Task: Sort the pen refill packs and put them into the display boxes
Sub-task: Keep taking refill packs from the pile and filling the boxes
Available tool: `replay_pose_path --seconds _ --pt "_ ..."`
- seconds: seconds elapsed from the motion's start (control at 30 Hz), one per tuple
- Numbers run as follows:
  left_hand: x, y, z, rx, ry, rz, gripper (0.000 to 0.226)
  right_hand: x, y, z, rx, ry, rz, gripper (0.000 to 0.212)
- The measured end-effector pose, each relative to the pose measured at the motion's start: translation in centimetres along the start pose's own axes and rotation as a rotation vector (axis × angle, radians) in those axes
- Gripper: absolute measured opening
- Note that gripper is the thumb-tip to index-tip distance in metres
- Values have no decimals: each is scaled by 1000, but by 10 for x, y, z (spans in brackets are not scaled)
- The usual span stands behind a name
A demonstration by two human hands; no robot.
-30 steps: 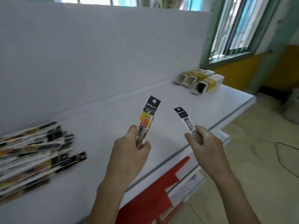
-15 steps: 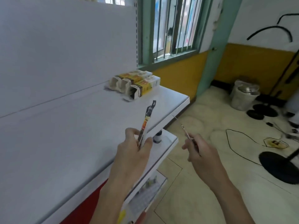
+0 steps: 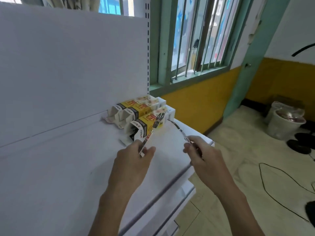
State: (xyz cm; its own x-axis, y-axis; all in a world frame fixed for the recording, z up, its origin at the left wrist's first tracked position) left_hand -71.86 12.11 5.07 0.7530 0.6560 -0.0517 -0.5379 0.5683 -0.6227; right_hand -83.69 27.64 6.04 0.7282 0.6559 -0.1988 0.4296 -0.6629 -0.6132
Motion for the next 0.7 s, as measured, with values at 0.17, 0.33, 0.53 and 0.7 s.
replay_pose_path --seconds 0.17,0.33,0.53,0.7 --pt "-29 -21 -16 -101 -144 172 17 -57 23 3 -234 -13 -77 21" --pt "-44 -30 -34 -179 -304 352 34 -107 58 -11 -408 -128 -283 24" --pt "-57 -7 -39 -291 -430 406 20 -146 72 -13 -476 -227 -480 25" --pt "-42 -22 -10 -489 -393 681 11 -166 62 -20 -454 -303 -489 25"
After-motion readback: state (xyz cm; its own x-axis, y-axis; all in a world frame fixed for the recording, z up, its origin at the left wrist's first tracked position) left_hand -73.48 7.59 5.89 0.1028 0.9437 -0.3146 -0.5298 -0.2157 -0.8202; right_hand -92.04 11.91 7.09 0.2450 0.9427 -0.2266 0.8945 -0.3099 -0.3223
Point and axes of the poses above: each hand's wrist, its own x-axis away from the middle knuckle, its own y-axis out of the palm, z = x × y, the point moved 9 cm from there along -x, towards the middle knuckle, and after that the axes turned 7 degrees about -z, right-handed, at the moved point
